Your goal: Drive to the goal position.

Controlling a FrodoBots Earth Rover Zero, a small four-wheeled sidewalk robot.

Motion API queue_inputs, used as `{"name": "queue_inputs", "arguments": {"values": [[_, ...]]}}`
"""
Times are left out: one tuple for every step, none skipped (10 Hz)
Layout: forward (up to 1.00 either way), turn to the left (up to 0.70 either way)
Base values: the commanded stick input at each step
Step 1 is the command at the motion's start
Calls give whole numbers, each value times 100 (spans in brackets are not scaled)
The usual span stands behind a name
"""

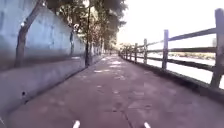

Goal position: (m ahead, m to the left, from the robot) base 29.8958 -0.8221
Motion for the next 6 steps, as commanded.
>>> {"name": "queue_inputs", "arguments": {"values": [[85, 0], [85, 0], [85, 0], [85, 0], [85, 0], [85, 0]]}}
